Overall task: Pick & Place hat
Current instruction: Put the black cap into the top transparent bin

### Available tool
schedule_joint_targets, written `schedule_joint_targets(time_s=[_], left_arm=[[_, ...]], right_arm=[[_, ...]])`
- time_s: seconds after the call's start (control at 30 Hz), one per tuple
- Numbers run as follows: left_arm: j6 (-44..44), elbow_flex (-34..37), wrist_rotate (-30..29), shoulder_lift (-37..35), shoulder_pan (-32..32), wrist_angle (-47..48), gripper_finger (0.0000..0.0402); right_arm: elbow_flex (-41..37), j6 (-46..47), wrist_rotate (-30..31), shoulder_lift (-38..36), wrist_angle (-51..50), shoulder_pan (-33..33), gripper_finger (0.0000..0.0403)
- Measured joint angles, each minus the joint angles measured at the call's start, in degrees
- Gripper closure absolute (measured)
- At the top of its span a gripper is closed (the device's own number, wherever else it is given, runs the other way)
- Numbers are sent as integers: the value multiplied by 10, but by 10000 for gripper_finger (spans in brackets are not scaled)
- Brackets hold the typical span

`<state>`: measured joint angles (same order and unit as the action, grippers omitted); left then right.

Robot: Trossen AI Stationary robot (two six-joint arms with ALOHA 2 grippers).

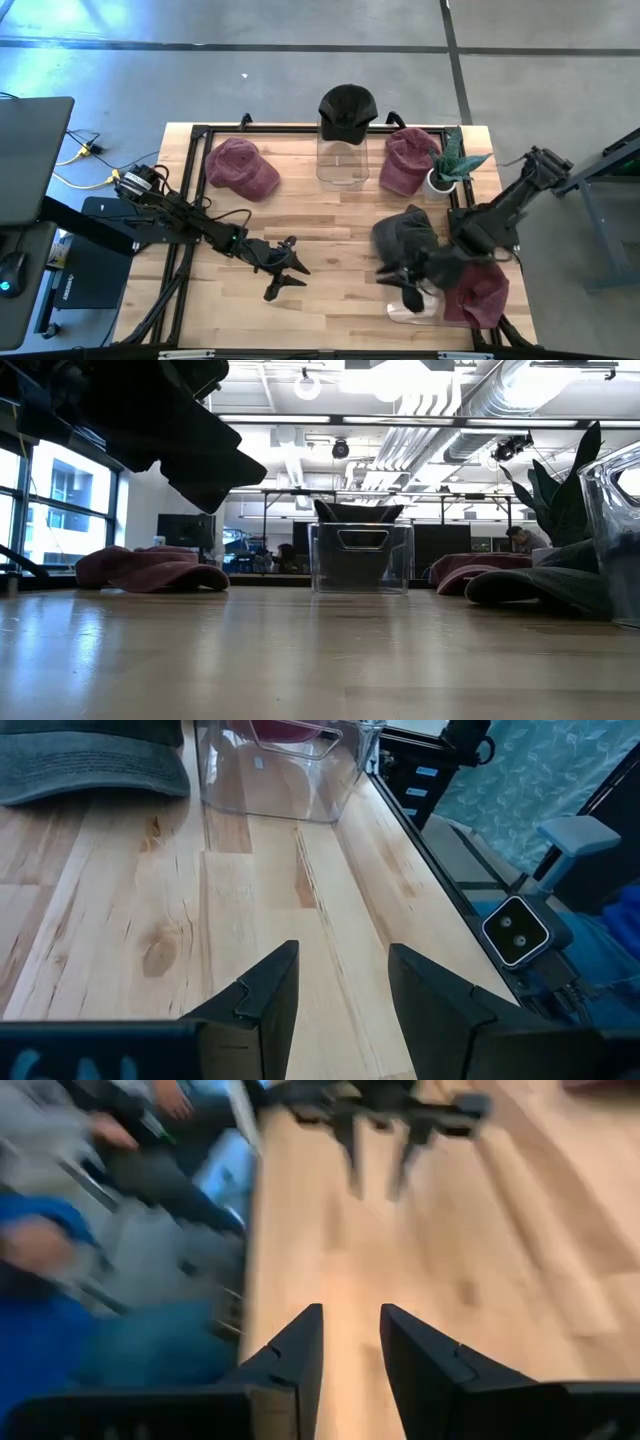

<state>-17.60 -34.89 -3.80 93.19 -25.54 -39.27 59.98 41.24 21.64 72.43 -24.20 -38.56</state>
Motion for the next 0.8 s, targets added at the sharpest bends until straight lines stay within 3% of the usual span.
schedule_joint_targets(time_s=[0.17, 0.37, 0.47, 0.57, 0.8], left_arm=[[1, 0, -11, 0, 0, 0, 250], [2, 0, -14, 0, 0, 0, 250], [2, 0, -14, 0, 0, 3, 250], [2, 0, -13, 0, 0, 4, 250], [-1, 0, -13, 0, 0, 4, 250]], right_arm=[[21, -32, -73, 0, -156, 79, 269], [38, 111, -164, 0, -460, 140, 212], [25, 144, -201, -1, -558, 142, 188], [-4, 154, -235, -2, -580, 137, 172], [-114, 174, -287, -2, -494, 153, 164]])
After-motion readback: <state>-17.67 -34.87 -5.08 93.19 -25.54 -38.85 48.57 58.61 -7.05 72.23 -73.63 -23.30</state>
